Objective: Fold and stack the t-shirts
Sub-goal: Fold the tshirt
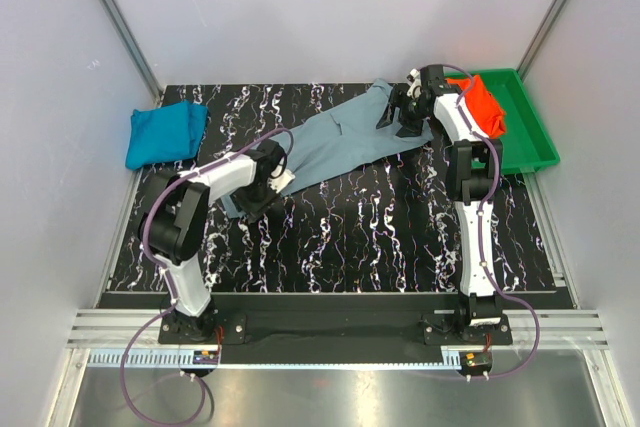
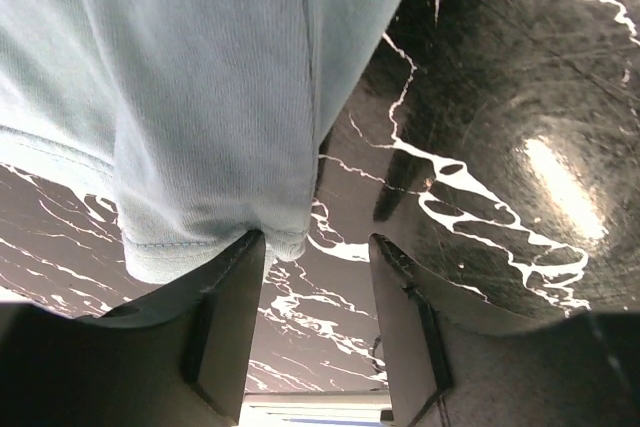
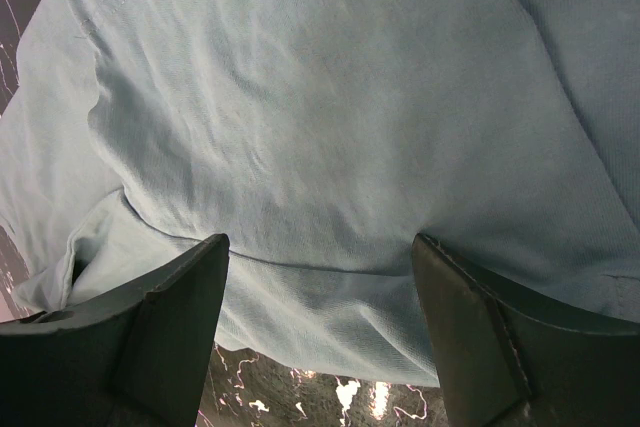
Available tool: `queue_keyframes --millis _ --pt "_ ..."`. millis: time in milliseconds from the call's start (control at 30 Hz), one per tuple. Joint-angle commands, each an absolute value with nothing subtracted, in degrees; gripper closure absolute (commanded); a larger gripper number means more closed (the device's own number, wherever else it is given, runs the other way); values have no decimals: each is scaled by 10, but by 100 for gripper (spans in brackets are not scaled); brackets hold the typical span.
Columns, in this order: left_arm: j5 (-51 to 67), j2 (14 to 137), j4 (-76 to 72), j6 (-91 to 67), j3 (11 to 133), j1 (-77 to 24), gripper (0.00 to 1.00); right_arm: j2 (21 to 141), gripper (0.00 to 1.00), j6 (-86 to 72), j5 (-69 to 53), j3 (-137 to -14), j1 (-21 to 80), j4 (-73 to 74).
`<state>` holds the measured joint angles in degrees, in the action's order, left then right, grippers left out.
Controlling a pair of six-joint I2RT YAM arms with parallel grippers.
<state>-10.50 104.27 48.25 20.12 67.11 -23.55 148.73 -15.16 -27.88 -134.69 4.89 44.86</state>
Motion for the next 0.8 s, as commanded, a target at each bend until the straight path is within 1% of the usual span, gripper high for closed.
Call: queue_keyframes --millis 0,33,133,167,200,333,467,567,600,767 --pt "-124 1049 461 209 676 -232 51 1485 18 -143 -266 -1350 61 459" --pt "-124 1049 461 209 674 -232 56 1485 18 -142 -265 -1349 61 459" --pt "-122 1045 457 208 672 -231 62 1484 18 -142 -265 -1348 61 459" --pt "-123 1044 456 208 672 -229 70 1484 18 -142 -265 -1348 61 458" --pt "-124 1043 456 207 673 -229 72 1484 18 -143 -265 -1348 61 458" --pt "-124 1047 456 205 677 -224 75 1485 18 -144 -265 -1349 61 456" --pt "-121 1049 454 203 680 -219 80 1484 18 -144 -265 -1348 61 456" --pt "-120 1046 455 204 684 -215 92 1483 18 -143 -265 -1347 61 456" --pt "-122 1043 458 205 686 -215 100 1484 18 -144 -265 -1347 61 458" --pt "-127 1014 478 214 726 -201 100 1482 18 -142 -265 -1347 61 457"
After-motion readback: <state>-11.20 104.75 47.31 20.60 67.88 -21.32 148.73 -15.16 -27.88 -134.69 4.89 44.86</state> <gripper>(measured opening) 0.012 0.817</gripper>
